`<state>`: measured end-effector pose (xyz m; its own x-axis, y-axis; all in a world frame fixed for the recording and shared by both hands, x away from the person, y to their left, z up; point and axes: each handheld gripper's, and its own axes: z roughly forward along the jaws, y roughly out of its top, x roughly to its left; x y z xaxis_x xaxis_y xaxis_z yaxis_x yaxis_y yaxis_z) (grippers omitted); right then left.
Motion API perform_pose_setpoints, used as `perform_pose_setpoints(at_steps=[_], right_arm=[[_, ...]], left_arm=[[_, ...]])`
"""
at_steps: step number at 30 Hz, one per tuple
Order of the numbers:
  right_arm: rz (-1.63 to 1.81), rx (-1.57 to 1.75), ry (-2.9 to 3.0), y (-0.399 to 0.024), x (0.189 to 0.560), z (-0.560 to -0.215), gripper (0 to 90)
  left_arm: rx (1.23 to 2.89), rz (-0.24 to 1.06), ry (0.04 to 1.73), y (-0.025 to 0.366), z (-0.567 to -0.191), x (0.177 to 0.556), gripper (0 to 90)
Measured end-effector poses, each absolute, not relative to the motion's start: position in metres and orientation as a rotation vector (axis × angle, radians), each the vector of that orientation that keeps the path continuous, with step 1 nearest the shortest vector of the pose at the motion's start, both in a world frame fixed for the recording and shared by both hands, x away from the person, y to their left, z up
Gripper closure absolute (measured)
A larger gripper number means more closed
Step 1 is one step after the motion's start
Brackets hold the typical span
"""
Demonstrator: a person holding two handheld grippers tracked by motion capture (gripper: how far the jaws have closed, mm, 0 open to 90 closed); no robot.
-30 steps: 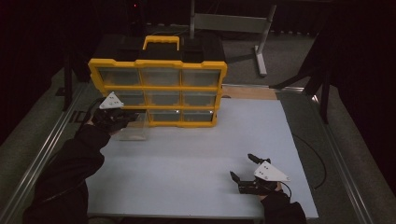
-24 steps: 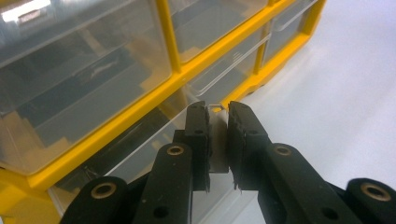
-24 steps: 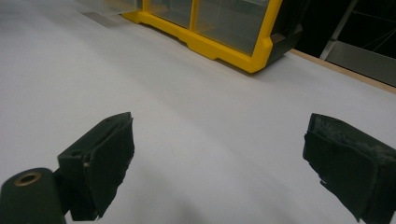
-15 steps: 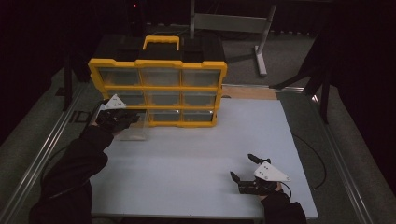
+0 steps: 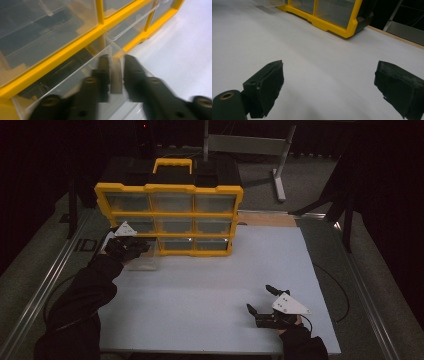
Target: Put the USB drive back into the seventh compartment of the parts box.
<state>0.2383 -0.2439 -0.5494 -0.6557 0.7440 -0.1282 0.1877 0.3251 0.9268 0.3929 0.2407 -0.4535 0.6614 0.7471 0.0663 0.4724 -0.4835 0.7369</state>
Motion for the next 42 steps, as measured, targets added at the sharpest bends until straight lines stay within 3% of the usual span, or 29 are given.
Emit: perform_pose_setpoints(at_steps=[3,16,24,27,42], right_arm=[[1.329,0.824,2.044,-0.244,0.238,-0.549,8.8],[1.322,0.82,2.043,-0.244,0.238,-0.549,8.8],[1.329,0.826,2.039,-0.244,0.238,-0.549,8.8],[1.32,0.821,2.042,-0.244,0.238,-0.549,8.8],[1.324,0.822,2.04,-0.244,0.238,-0.549,8.8]], left_arm=[[2.146,0.509,0.947,0.242,-0.45,0.391,54.8],[2.137,0.518,0.956,0.242,-0.437,0.377,20.8],[2.133,0.505,0.955,0.243,-0.435,0.37,9.8],[2.148,0.48,0.908,0.245,-0.436,0.365,1.1],[2.149,0.481,0.893,0.239,-0.436,0.357,0.2]])
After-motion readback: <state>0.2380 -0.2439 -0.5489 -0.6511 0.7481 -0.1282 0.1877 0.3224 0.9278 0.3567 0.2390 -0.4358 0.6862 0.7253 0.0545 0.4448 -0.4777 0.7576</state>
